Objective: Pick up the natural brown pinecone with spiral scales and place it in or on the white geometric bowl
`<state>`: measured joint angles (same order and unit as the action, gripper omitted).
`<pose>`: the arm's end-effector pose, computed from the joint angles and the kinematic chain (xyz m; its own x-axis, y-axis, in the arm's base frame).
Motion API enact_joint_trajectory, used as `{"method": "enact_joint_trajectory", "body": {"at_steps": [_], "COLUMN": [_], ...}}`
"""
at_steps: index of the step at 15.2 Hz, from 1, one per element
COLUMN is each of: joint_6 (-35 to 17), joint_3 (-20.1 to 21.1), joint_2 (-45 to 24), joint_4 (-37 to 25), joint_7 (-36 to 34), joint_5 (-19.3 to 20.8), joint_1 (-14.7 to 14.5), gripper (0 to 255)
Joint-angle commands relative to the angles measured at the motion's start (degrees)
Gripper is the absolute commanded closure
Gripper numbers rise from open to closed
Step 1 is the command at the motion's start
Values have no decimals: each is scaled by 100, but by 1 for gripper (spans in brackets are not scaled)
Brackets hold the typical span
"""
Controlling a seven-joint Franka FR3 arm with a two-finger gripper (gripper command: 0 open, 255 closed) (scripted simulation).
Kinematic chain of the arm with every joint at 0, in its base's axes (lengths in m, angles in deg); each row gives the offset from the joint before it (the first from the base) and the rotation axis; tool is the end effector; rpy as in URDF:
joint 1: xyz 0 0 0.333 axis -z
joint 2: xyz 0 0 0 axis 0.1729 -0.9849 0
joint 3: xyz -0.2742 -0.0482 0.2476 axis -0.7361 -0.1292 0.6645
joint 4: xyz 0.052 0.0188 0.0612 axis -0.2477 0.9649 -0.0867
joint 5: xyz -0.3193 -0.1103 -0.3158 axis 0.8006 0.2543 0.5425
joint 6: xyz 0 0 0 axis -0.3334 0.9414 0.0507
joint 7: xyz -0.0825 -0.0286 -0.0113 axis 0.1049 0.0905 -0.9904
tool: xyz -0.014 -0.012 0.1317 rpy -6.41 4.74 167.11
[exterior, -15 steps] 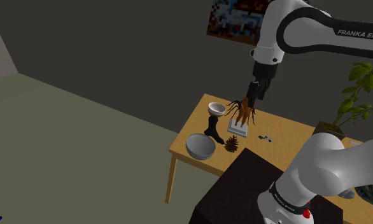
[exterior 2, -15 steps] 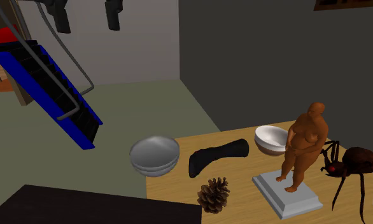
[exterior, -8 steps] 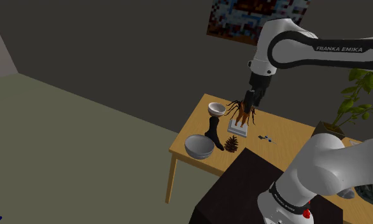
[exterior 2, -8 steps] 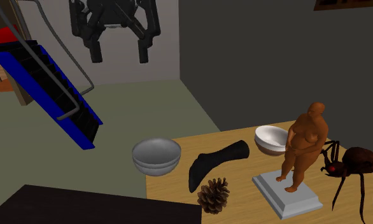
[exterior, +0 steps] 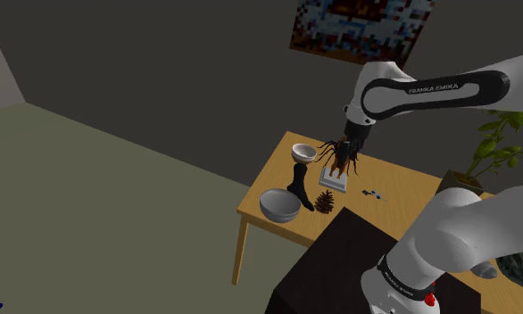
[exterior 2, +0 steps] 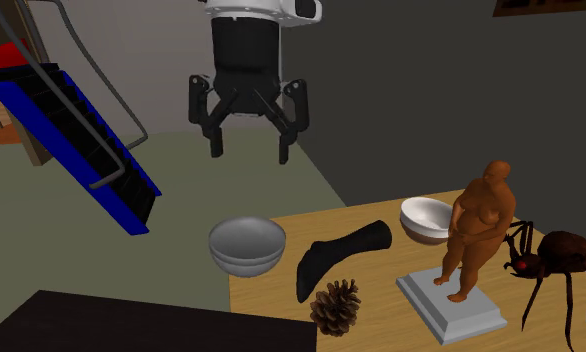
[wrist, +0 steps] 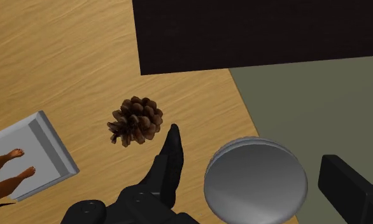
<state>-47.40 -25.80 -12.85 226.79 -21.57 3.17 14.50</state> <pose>0.3403 -0.1618 0.4027 0.9930 -0.0705 -0.0948 -0.0722 -0.9973 -0.0146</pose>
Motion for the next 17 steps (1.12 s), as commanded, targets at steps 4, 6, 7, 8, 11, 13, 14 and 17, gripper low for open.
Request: {"method": "enact_joint_trajectory", "body": {"at_steps": [4, 6, 7, 8, 11, 13, 14, 17], "joint_6": [-1108, -1551, -1769, -1984, -2589, -2933, -3074, -3349], "joint_3": [-645, -912, -1047, -1183, -1574, -1781, -1839, -1735], "joint_2": [-879, -1323, -1561, -1809, -2616, -3213, -3528, -4486], "joint_4": [109, 80, 52, 15, -150, -310, -409, -785], "joint_7": [492, 742, 886, 1046, 1661, 2220, 2548, 3605], "joint_5": [32, -63, -145, -253, -795, -1388, -1759, -3003], "joint_1": [57, 23, -8, -49, -219, -340, -372, -230], "gripper": [0, 0, 0, 0, 0, 0, 0, 0]}}
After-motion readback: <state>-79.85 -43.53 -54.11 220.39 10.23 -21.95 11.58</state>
